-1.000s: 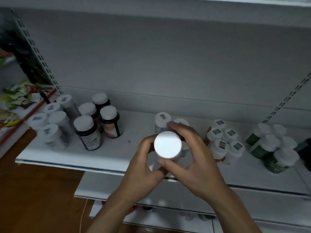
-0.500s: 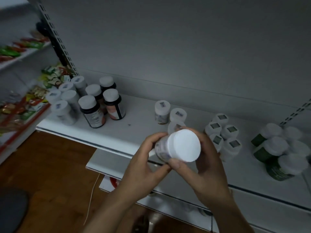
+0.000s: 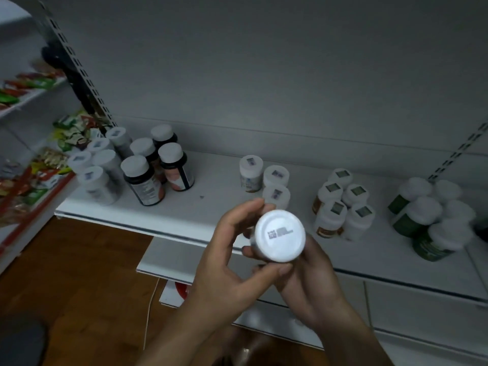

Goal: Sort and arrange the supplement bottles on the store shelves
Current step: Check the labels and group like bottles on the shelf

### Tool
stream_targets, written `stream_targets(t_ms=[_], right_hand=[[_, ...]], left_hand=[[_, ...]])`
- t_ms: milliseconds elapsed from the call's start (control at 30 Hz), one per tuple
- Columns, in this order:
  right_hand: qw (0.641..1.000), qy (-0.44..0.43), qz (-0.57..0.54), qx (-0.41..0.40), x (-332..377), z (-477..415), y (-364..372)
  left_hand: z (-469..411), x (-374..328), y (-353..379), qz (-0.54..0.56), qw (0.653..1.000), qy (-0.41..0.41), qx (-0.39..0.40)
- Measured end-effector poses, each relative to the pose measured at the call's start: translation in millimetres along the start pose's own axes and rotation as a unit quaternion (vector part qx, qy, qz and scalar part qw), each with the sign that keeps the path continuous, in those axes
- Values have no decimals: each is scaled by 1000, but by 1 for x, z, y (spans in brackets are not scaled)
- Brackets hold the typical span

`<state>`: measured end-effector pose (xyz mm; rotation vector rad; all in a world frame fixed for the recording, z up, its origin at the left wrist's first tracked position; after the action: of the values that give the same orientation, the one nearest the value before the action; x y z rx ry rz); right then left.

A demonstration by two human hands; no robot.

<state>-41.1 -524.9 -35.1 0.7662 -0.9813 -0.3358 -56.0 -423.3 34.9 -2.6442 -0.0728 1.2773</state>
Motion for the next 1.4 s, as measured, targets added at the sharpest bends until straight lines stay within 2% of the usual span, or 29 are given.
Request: stream_targets(t_ms=[100, 300, 500, 633, 767, 867, 967, 1100, 1200, 1333, 1400], right_hand=[[999, 18, -32, -3, -5, 1, 5], [1000, -14, -8, 3, -5, -2, 8], [992, -69, 41, -93, 2, -3, -6], [977, -120, 134, -113, 15, -1, -2], [956, -146, 239, -87, 22, 5, 13], [937, -167, 296, -82, 26, 8, 22], [940, -169, 277, -108, 30, 2, 19], [949, -145, 244, -136, 28, -6, 13], [948, -147, 247, -140, 28, -6, 17], [922, -181, 310, -144, 37, 0, 25], [915, -190, 324, -147, 40, 1, 27]], left_hand=[[-1, -3, 0, 0, 1000, 13, 9], [-3, 0, -6, -5, 999, 33, 40], [-2, 10, -16, 14, 998, 45, 43], [-4, 22, -30, 75, 997, -2, 10], [-4, 36, -37, 171, 979, -101, -41], [0, 50, -38, 188, 966, -170, -52], [-1, 49, -39, 169, 973, -159, -9], [-6, 40, -40, 153, 983, -92, 53], [-10, 42, -43, 170, 978, -116, 43], [-12, 49, -46, 158, 973, -170, -9], [-11, 52, -45, 139, 973, -182, -6]])
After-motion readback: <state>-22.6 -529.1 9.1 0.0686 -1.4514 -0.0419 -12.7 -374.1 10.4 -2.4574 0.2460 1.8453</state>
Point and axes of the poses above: each hand's wrist, its own z-axis away from the middle knuckle, its own y-axis out of the palm, x = y × z, the point moved 8 cm from there along -z, towards the middle knuckle, and after that the axes turned 12 degrees about y, right-handed, at the moved point
